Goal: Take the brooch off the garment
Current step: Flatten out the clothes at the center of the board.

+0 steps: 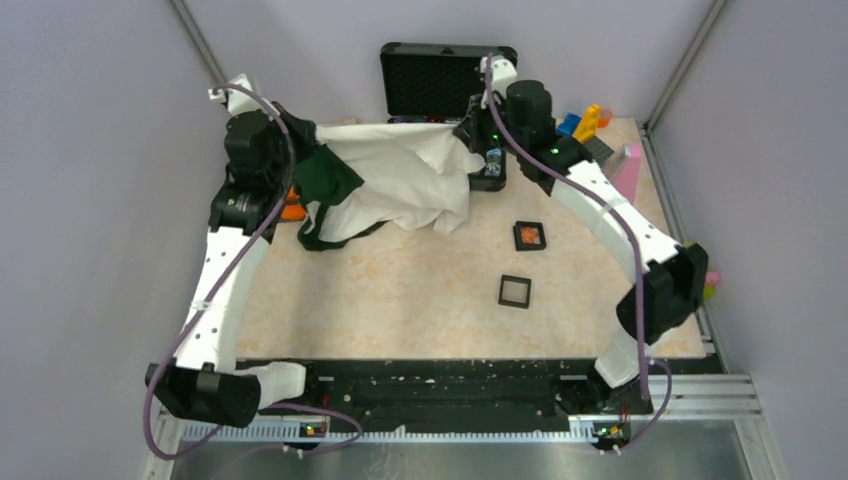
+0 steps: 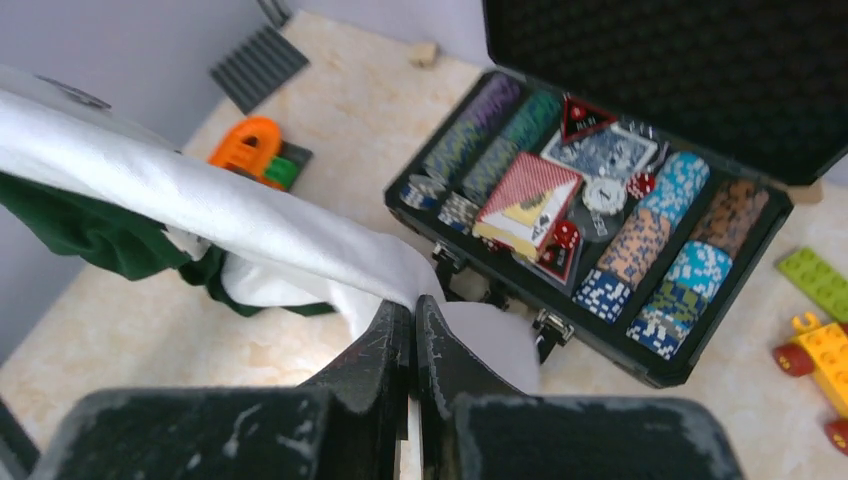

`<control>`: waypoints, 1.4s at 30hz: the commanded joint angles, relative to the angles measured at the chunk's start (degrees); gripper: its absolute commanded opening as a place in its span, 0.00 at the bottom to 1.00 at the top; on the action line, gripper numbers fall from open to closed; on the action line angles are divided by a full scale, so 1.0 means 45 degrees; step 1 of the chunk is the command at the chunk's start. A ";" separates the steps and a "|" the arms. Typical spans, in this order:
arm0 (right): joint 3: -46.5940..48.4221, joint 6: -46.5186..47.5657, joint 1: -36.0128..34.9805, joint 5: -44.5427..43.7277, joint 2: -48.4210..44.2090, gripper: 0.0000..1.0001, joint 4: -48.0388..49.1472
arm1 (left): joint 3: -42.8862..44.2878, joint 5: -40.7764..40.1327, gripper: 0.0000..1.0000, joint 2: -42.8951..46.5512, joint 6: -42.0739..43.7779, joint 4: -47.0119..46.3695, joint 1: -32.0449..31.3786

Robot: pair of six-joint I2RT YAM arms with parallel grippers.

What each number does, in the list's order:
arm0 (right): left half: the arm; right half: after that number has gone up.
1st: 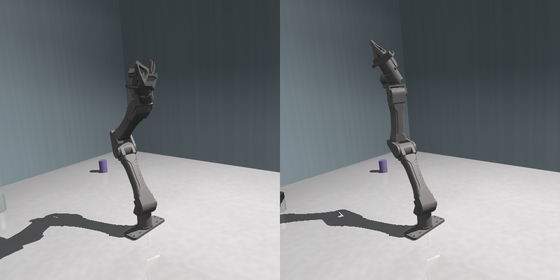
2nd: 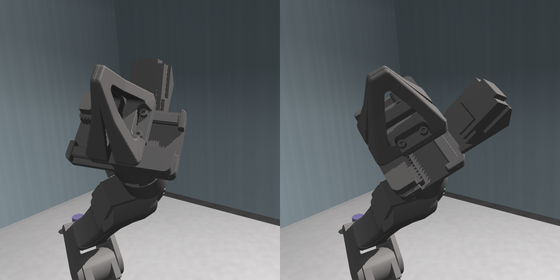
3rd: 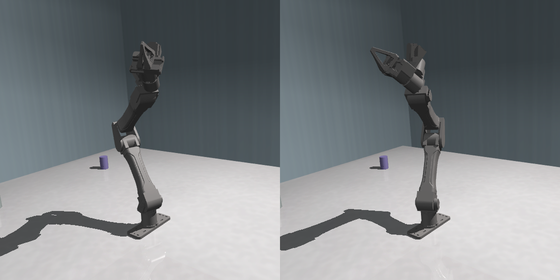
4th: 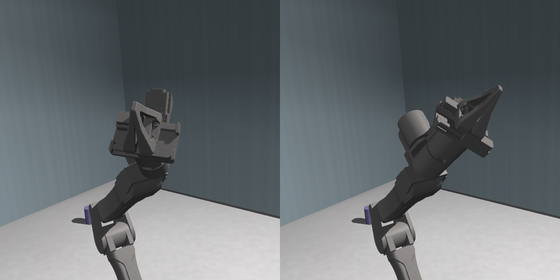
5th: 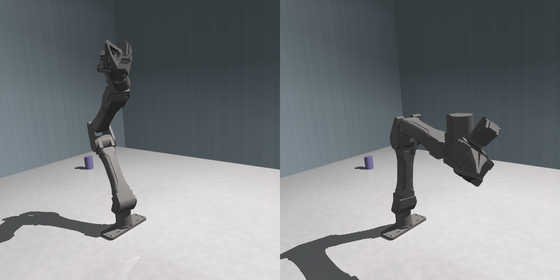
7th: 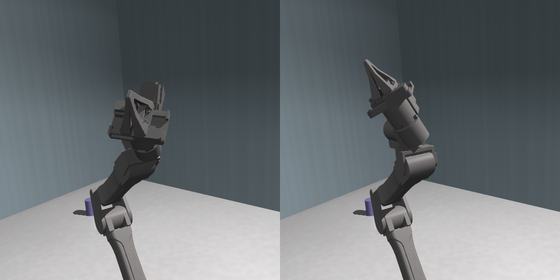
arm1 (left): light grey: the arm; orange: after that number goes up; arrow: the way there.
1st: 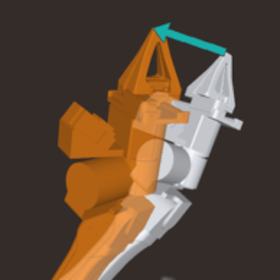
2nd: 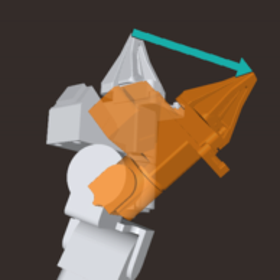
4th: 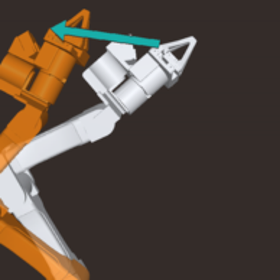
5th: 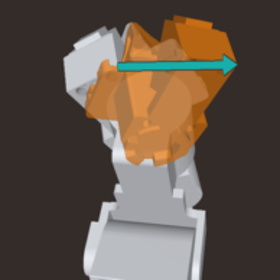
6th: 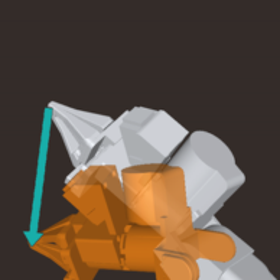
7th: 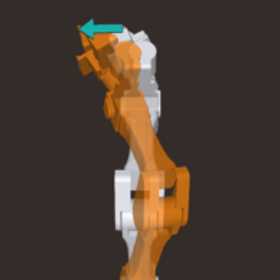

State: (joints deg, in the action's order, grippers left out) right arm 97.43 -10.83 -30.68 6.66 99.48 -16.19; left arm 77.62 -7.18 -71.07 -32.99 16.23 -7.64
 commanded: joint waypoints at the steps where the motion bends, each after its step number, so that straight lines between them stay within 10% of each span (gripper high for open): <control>1: -0.0168 0.0281 -0.0346 0.0823 -0.2417 0.00 -0.0234 | 0.1309 0.0564 0.00 0.1138 0.1369 0.2389 0.0052; 18: -1.0312 -0.2647 -0.1879 0.4153 -0.5132 0.00 0.2007 | -0.8152 0.4049 0.00 0.6244 -0.0297 0.3363 -0.0151; 24: -1.1464 -0.2950 -0.2636 0.3495 -0.4333 0.00 0.2366 | -0.9288 0.3513 0.00 0.6231 -0.1989 0.3657 -0.3244; 39: -0.8160 -0.2137 -0.2636 0.1447 -0.2453 0.63 0.2028 | -0.9043 -0.0607 0.00 0.3707 -0.5925 0.5124 -1.0519; 40: -0.8023 -0.2075 -0.2636 0.1165 -0.2309 0.65 0.2068 | -0.8827 -0.0794 0.03 0.3613 -0.5880 0.5461 -1.0562; 42: -0.7674 -0.1986 -0.2636 0.0666 -0.1865 0.69 0.2027 | -0.8326 -0.1746 0.43 0.3678 -0.5888 0.6262 -1.0553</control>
State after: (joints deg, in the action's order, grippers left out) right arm 58.67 -21.54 -42.37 15.11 88.33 -8.16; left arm 35.11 -5.30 -54.35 -55.07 37.69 -54.41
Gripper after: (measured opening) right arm 0.659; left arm 0.125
